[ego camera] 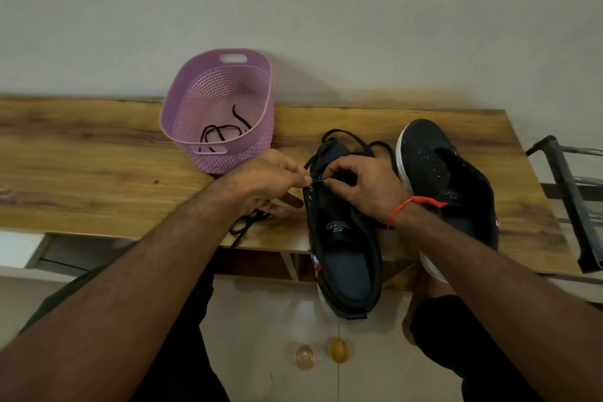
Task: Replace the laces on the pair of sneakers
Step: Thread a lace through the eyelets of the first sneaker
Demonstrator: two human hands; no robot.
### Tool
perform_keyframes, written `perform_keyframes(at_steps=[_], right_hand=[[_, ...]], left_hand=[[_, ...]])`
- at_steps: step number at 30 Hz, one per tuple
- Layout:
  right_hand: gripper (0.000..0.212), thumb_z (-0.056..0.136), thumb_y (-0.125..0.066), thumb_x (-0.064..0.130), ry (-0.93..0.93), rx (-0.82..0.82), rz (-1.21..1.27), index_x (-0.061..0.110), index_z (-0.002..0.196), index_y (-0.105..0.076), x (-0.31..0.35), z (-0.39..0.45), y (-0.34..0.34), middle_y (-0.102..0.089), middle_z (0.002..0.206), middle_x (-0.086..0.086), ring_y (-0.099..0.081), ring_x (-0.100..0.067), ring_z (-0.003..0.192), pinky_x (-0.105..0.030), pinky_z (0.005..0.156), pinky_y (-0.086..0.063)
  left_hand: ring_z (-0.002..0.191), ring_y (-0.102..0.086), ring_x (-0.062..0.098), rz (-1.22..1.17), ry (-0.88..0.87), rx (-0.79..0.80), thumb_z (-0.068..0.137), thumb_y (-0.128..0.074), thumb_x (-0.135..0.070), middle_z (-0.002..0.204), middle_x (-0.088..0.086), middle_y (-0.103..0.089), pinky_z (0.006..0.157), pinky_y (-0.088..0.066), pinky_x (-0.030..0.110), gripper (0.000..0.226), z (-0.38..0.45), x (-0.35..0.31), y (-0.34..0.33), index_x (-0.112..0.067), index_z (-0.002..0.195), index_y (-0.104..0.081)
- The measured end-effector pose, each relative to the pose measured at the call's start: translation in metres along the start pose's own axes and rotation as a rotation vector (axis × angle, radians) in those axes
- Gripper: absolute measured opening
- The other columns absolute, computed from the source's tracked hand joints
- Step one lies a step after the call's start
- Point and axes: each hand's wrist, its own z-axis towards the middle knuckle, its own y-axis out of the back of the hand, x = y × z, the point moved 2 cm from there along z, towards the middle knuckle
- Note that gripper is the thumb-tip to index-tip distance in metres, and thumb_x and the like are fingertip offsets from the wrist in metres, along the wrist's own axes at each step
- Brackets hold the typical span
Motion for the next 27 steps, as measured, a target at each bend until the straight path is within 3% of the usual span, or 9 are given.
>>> perform_keyframes(at_steps=[4, 8, 13, 17, 20, 22, 23, 25, 27], right_hand=[[0.01, 0.092, -0.067, 0.027, -0.029, -0.008, -0.002, 0.026, 0.101, -0.07, 0.002, 0.0, -0.002, -0.066, 0.102, 0.012, -0.057, -0.005, 0.098, -0.021, 0.087, -0.046], [0.01, 0.093, -0.066, 0.027, -0.047, 0.003, -0.006, 0.027, 0.103, -0.07, 0.001, 0.0, -0.003, -0.062, 0.1, 0.016, -0.055, -0.001, 0.097, -0.01, 0.078, -0.04], [0.017, 0.093, -0.067, 0.027, -0.062, 0.014, -0.017, 0.022, 0.108, -0.072, 0.0, 0.0, 0.001, -0.069, 0.107, 0.008, -0.059, -0.007, 0.103, -0.027, 0.091, -0.049], [0.023, 0.092, -0.067, 0.03, -0.073, 0.02, -0.023, 0.024, 0.114, -0.068, -0.001, 0.001, 0.002, -0.066, 0.113, 0.008, -0.054, -0.003, 0.103, -0.01, 0.079, -0.038], [0.024, 0.091, -0.068, 0.031, -0.074, 0.029, -0.025, 0.024, 0.115, -0.068, 0.0, 0.0, 0.003, -0.066, 0.114, 0.007, -0.056, -0.005, 0.105, -0.013, 0.084, -0.041], [0.024, 0.092, -0.068, 0.03, -0.063, 0.027, -0.037, 0.023, 0.115, -0.069, 0.002, 0.0, 0.003, -0.067, 0.115, 0.006, -0.058, -0.007, 0.107, -0.019, 0.089, -0.045], [0.024, 0.092, -0.068, 0.029, -0.057, 0.021, -0.042, 0.022, 0.116, -0.069, 0.003, 0.0, 0.003, -0.067, 0.115, 0.005, -0.058, -0.008, 0.108, -0.021, 0.091, -0.047], [0.025, 0.093, -0.067, 0.026, -0.045, 0.006, -0.049, 0.021, 0.118, -0.068, 0.005, -0.001, 0.003, -0.067, 0.118, 0.004, -0.058, -0.01, 0.111, -0.023, 0.095, -0.047], [0.029, 0.093, -0.066, 0.024, -0.019, -0.002, -0.089, 0.02, 0.122, -0.066, 0.008, -0.002, 0.004, -0.065, 0.123, 0.002, -0.056, -0.014, 0.117, -0.027, 0.101, -0.044]], left_hand=[[0.085, -0.075, 0.008, 0.023, -0.021, 0.014, 0.099, -0.064, -0.026, 0.109, -0.007, -0.074, 0.063, -0.055, 0.028, 0.013, 0.0, 0.0, 0.0, -0.026, 0.109, -0.073], [0.085, -0.074, 0.006, 0.089, -0.075, -0.021, 0.102, -0.057, -0.035, 0.113, -0.016, -0.069, 0.061, -0.055, 0.027, 0.016, 0.001, 0.003, -0.003, -0.029, 0.109, -0.071], [0.081, -0.068, 0.011, 0.216, -0.221, -0.177, 0.096, -0.067, -0.029, 0.097, -0.007, -0.069, 0.056, -0.051, 0.022, 0.005, 0.006, 0.002, -0.014, -0.025, 0.095, -0.07], [0.081, -0.065, 0.007, 0.303, -0.301, -0.354, 0.099, -0.061, -0.028, 0.095, -0.006, -0.069, 0.063, -0.048, 0.023, 0.008, 0.004, -0.009, 0.002, -0.023, 0.094, -0.064], [0.089, -0.074, 0.017, -0.35, -0.352, -0.32, 0.105, -0.048, -0.019, 0.102, 0.002, -0.075, 0.072, -0.062, 0.033, 0.016, -0.003, -0.02, 0.021, -0.008, 0.106, -0.06], [0.078, -0.073, 0.02, -0.924, -0.412, -0.183, 0.104, -0.046, -0.013, 0.087, 0.007, -0.069, 0.072, -0.061, 0.033, 0.015, -0.007, -0.027, 0.03, -0.006, 0.095, -0.057], [0.067, -0.066, 0.017, -1.045, -0.446, -0.162, 0.103, -0.047, -0.012, 0.077, 0.003, -0.061, 0.067, -0.058, 0.032, 0.015, -0.007, -0.029, 0.033, -0.01, 0.09, -0.054], [0.057, -0.049, 0.008, -0.891, -0.473, -0.233, 0.105, -0.047, -0.014, 0.069, -0.004, -0.052, 0.056, -0.046, 0.028, 0.011, -0.003, -0.029, 0.032, -0.013, 0.094, -0.053], [0.063, -0.05, 0.007, -0.3, -0.496, -0.397, 0.106, -0.049, -0.021, 0.078, -0.006, -0.058, 0.057, -0.042, 0.026, 0.012, 0.001, -0.025, 0.027, -0.016, 0.108, -0.06]])
